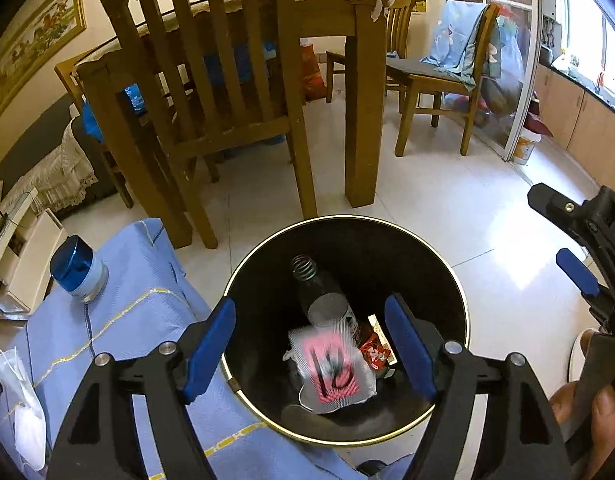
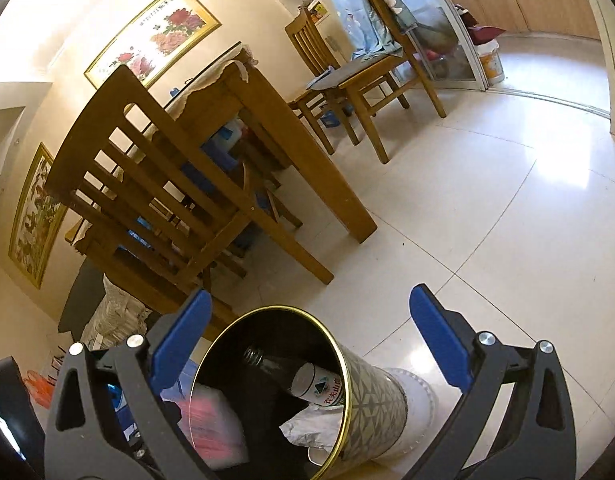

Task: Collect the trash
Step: 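Move both tools back over the table, then grasp the white face mask with the right tool while the left tool grasps the Doublemint tube, then drop the Doublemint tube and face mask into the black bin from both tools, then move both tools back over the table, then grasp the small white cap with the right tool while the left tool grasps the green bottle cap, then drop the white cap and green bottle cap into the black bin from both tools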

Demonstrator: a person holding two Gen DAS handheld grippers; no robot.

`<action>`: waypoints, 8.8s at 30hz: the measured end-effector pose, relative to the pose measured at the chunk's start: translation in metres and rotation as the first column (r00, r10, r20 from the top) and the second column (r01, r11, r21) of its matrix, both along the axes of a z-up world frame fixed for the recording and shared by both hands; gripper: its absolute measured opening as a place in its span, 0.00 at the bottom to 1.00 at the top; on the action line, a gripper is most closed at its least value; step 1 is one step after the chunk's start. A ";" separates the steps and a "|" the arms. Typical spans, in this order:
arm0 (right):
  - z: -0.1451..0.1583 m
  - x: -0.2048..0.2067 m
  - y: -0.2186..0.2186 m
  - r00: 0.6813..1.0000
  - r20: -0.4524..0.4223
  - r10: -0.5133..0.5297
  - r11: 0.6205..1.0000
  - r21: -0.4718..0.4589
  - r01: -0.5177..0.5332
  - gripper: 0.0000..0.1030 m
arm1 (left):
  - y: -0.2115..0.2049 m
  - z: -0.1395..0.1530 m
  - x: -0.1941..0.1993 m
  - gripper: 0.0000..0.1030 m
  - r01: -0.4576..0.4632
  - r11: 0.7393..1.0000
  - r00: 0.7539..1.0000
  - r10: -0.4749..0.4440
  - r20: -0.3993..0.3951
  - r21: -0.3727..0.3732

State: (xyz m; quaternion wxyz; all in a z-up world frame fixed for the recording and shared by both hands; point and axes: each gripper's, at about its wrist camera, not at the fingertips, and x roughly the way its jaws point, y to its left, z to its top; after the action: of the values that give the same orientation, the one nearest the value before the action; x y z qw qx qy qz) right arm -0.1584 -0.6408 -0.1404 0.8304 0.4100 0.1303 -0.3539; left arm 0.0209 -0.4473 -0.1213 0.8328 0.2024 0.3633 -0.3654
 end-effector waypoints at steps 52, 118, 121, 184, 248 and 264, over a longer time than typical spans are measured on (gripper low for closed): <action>0.021 0.196 0.196 0.466 0.166 0.869 0.449 0.130 -0.884 0.01 | 0.460 -0.008 0.067 0.93 -0.596 0.795 0.797 0.570 -0.201 -0.114; 0.007 0.160 0.162 0.619 0.108 0.778 0.616 0.060 -0.785 0.02 | 0.383 -0.009 0.038 0.76 -0.210 0.961 0.973 0.188 -0.133 -0.182; 0.016 0.146 0.145 0.716 0.018 0.698 0.716 0.001 -0.698 0.02 | 0.363 0.009 0.035 0.76 -0.188 0.951 0.977 0.155 -0.149 -0.245; 0.034 0.155 0.187 0.731 -0.234 0.641 0.700 -0.213 -0.682 0.92 | 0.348 -0.016 0.007 0.94 -0.401 0.916 0.916 0.400 -0.026 0.004; 0.025 0.186 0.251 0.602 -0.287 0.745 0.571 -0.190 -0.798 0.20 | 0.298 0.021 0.064 0.29 -0.348 0.929 0.936 0.336 -0.108 -0.127; 0.010 0.126 0.100 0.832 -0.360 0.423 0.844 -0.177 -0.506 0.20 | 0.133 0.028 0.020 0.29 -0.115 0.988 0.993 0.112 -0.031 -0.107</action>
State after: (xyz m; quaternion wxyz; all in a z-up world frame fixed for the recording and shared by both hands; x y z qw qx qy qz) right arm -0.0319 -0.5407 -0.1307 0.9082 0.1909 0.3056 -0.2131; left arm 0.0412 -0.3147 -0.0930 0.8575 0.1313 0.3641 -0.3391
